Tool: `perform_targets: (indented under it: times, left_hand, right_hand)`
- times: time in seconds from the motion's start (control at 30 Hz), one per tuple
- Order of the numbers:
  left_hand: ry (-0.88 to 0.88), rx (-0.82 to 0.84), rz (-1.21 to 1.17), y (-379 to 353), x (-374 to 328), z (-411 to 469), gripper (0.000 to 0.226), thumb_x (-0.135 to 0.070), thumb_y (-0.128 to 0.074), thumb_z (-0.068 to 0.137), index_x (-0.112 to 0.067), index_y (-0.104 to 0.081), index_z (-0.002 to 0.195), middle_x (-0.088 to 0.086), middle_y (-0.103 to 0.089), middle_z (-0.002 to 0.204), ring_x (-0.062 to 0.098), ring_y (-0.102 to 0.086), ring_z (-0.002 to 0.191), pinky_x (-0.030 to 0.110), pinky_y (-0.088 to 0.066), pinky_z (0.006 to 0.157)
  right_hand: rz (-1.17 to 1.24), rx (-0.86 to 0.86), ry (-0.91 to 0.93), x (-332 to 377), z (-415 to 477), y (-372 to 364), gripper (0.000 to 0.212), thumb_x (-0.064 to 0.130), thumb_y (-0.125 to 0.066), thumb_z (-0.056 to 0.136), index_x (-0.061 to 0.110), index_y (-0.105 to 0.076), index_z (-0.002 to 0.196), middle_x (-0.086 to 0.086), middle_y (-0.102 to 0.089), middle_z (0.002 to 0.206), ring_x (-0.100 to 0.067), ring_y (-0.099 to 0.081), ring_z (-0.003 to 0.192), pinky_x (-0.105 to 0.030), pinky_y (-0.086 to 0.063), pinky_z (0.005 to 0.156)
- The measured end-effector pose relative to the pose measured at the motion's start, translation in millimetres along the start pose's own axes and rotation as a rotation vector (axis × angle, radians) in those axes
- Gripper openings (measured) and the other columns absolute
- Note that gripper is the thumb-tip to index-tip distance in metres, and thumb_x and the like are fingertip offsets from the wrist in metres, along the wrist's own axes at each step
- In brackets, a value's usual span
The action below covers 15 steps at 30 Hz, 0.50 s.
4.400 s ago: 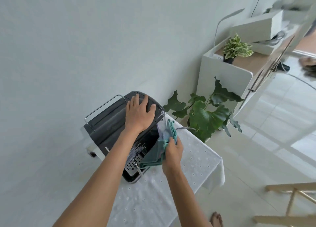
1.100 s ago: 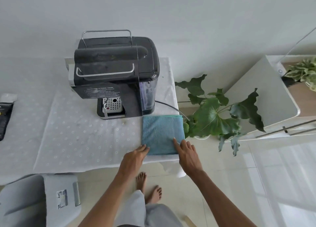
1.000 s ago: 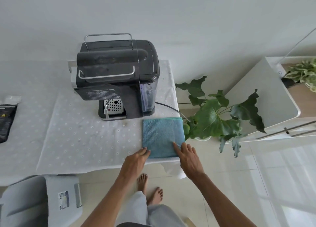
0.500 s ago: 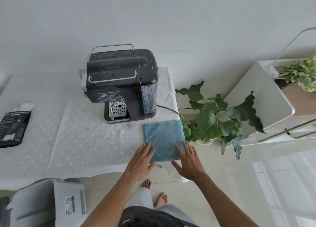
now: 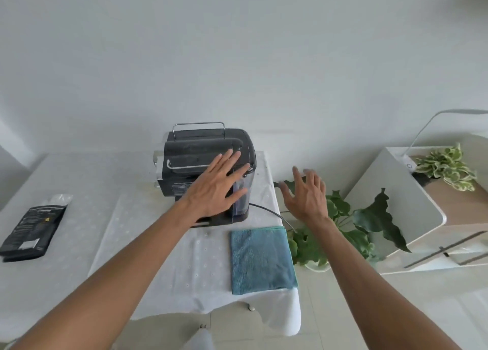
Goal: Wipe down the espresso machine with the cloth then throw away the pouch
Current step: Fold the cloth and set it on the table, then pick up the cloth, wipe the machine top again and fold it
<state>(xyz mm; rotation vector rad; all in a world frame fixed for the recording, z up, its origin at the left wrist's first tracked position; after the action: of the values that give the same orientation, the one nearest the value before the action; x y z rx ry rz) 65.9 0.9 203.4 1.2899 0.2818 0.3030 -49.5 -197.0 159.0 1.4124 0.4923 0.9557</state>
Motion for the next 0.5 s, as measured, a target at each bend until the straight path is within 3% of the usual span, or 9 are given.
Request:
perform_targets:
  times: [0.17, 0.27, 0.4, 0.5]
  left_hand:
    - [0.091, -0.017, -0.046, 32, 65, 26, 0.066, -0.055, -0.030, 0.101, -0.022, -0.019, 0.157, 0.012, -0.007, 0.166, 0.024, -0.002, 0.154, 0.039, -0.003, 0.125]
    - [0.162, 0.029, -0.079, 37, 116, 43, 0.064, -0.052, -0.031, 0.102, -0.024, -0.018, 0.157, 0.013, -0.008, 0.166, 0.026, -0.003, 0.154, 0.040, -0.004, 0.125]
    - [0.208, 0.189, -0.101, 26, 176, 72, 0.061, -0.049, -0.032, 0.103, -0.028, -0.016, 0.158, 0.017, -0.013, 0.164, 0.031, -0.007, 0.153, 0.042, -0.008, 0.124]
    - [0.168, 0.347, -0.132, 9, 205, 92, 0.060, -0.050, -0.033, 0.103, -0.028, -0.020, 0.157, 0.017, -0.030, 0.157, 0.031, -0.025, 0.147, 0.043, -0.024, 0.118]
  right_hand:
    - [0.138, -0.135, -0.090, 70, 12, 33, 0.065, 0.053, -0.041, 0.100, 0.009, -0.038, 0.148, -0.020, -0.051, 0.132, -0.037, -0.045, 0.123, -0.050, -0.036, 0.103]
    - [0.269, -0.132, -0.191, 115, 11, 26, 0.066, 0.049, -0.047, 0.098, 0.009, -0.035, 0.148, -0.015, -0.061, 0.121, -0.037, -0.052, 0.115, -0.050, -0.035, 0.098]
    - [0.506, -0.055, -0.363, 166, 7, -11, 0.074, 0.055, -0.044, 0.094, 0.010, -0.029, 0.150, -0.007, -0.075, 0.094, -0.031, -0.066, 0.103, -0.049, -0.042, 0.100]
    - [0.654, -0.052, -0.494, 193, 4, -22, 0.075, 0.047, -0.051, 0.096, 0.007, -0.025, 0.154, 0.001, -0.068, 0.068, -0.024, -0.068, 0.087, -0.044, -0.050, 0.091]
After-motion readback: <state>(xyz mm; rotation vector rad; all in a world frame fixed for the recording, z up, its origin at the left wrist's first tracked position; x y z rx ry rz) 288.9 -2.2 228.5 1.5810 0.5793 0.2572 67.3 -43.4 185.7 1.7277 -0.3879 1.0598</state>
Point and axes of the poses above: each hand's wrist, its own z-axis towards the middle knuckle, its own y-axis out of the back of the hand, x = y × z, the point moved 7 cm from there along z, towards the middle knuckle
